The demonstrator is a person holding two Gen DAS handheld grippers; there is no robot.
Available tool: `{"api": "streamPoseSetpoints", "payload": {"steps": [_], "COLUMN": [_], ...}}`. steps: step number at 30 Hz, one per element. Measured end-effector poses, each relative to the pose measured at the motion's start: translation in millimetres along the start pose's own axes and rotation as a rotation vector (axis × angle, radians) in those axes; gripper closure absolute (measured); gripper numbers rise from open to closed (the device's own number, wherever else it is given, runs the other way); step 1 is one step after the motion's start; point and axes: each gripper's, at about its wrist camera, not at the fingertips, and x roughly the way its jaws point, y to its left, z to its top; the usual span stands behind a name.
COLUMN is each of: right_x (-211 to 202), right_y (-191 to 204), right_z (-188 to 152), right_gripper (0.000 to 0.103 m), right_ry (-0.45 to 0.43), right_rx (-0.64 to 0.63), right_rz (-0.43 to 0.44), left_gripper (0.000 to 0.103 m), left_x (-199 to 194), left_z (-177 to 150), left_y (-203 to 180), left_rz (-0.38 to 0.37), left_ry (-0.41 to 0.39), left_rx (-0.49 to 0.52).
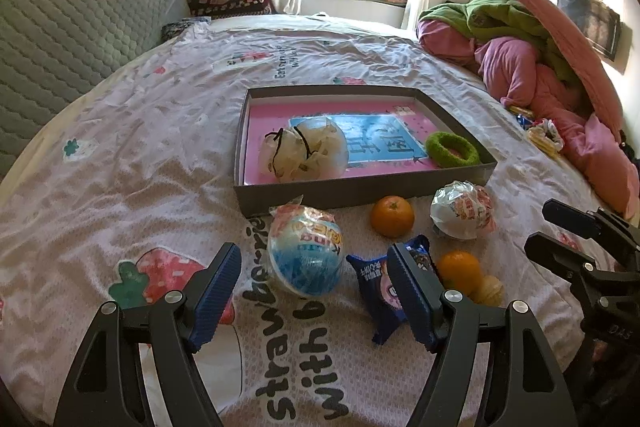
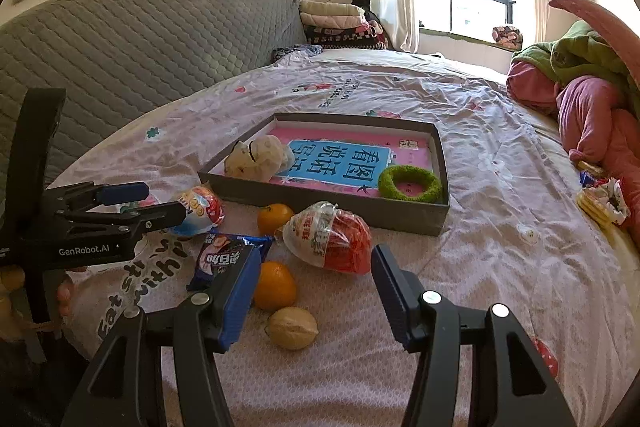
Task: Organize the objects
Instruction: 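Withdraw both open tools from the tray back toward the remaining items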
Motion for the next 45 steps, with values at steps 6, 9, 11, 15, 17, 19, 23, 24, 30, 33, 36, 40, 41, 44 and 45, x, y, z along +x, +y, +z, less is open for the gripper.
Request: {"api": "streamPoseSetpoints", "payload": {"steps": [6, 9, 11, 15, 17, 19, 23, 24, 30, 33, 36, 40, 41, 44, 45], "right_x": [-1, -2, -2, -2, -2, -3, -3, -3, 1, 3, 6, 10, 12, 16, 18], "right_y": [2, 3, 4, 6, 7, 8, 8, 8, 8, 9, 9, 9, 9, 8, 8], "right_z": [-7, -9, -11, -14, -17, -18, -20, -21, -25, -27, -29, -32, -33, -35, -36], "right_gripper": [0.046, 0.046, 0.046, 0.046, 0.046, 0.046, 0.046, 0.046, 0.046, 0.046, 0.046, 0.046, 0.046, 0.046, 0.046], "right_ry": [0.017, 0.024, 0.028, 0.042, 0.048, 0.052, 0.059, 0.062, 0.083, 0.094, 0.105, 0.123, 0.128, 0.14, 0.144], "right_rx": [-0.001, -0.003, -0.005, -0.007, -0.009, -0.009, -0.004, -0.003, 0.001, -0.001, -0.003, -0.003, -0.005, -0.008, -0.008], "right_rz": [0.003, 0.004, 0.004, 0.008, 0.009, 0.011, 0.013, 0.015, 0.013, 0.015, 0.011, 0.011, 0.009, 0.006, 0.004], "left_gripper": [0.027, 0.027, 0.027, 0.027, 0.027, 0.027, 0.027, 0.027, 0.027, 0.027, 0.027, 0.027, 0.027, 0.027, 0.027], "left_x": [-5, -7, -8, -10, -11, -12, -13, -13, -13, -13, -11, -9, -9, -7, -6], "left_z": [-7, -11, -14, -17, -19, -20, -21, -21, -24, -25, -27, -27, -27, -27, -28], "left_y": [-3, -5, -6, -6, -6, -6, -7, -7, -6, -6, -5, -4, -4, -3, -2], "left_rz": [-0.01, -0.011, -0.01, -0.01, -0.01, -0.011, -0.01, -0.01, -0.007, -0.005, -0.003, -0.001, -0.002, -0.004, -0.003], "left_ry": [0.013, 0.016, 0.019, 0.023, 0.026, 0.027, 0.03, 0.032, 0.037, 0.039, 0.048, 0.048, 0.048, 0.05, 0.05], "left_rx": [0.0, 0.003, 0.003, 0.0, -0.001, -0.002, -0.002, -0.003, -0.006, -0.004, -0.003, -0.006, -0.008, -0.01, -0.011]}}
